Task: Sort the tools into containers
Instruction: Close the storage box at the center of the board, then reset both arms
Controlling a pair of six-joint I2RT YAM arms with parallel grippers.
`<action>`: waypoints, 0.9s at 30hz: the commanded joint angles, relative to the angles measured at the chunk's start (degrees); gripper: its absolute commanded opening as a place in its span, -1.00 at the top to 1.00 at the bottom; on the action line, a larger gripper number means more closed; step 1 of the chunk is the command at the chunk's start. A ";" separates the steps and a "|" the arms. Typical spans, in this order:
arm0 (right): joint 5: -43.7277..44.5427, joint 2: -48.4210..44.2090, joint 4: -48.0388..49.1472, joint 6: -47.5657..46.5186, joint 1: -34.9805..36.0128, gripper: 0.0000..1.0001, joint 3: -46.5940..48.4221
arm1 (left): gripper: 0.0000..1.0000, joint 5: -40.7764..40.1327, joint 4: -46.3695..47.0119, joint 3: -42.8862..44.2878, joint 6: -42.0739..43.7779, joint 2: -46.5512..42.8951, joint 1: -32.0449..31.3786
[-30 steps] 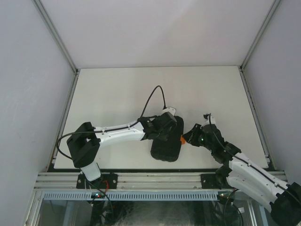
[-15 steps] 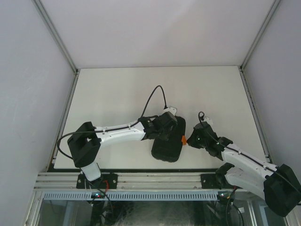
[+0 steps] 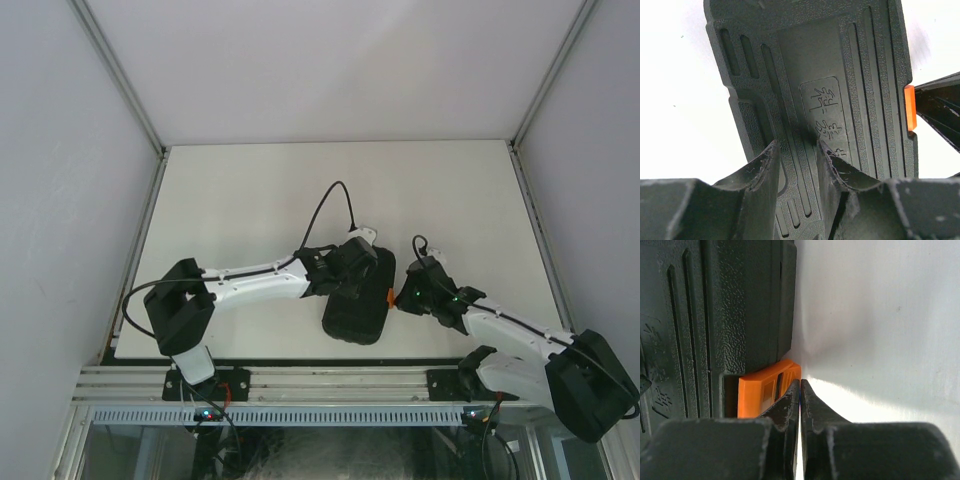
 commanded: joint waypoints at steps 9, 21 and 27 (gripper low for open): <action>-5.17 3.66 7.40 -0.71 0.37 1.00 1.84 | 0.24 7.31 -1.10 0.40 -1.83 3.56 -1.21; 10.92 -16.80 -13.82 -6.31 -1.04 0.36 7.78 | -0.07 -4.27 -3.06 1.58 -0.14 -8.72 0.92; 10.83 -30.04 -18.65 -14.29 -1.39 -0.10 14.05 | -0.43 -12.58 -5.53 3.08 1.49 -20.27 3.03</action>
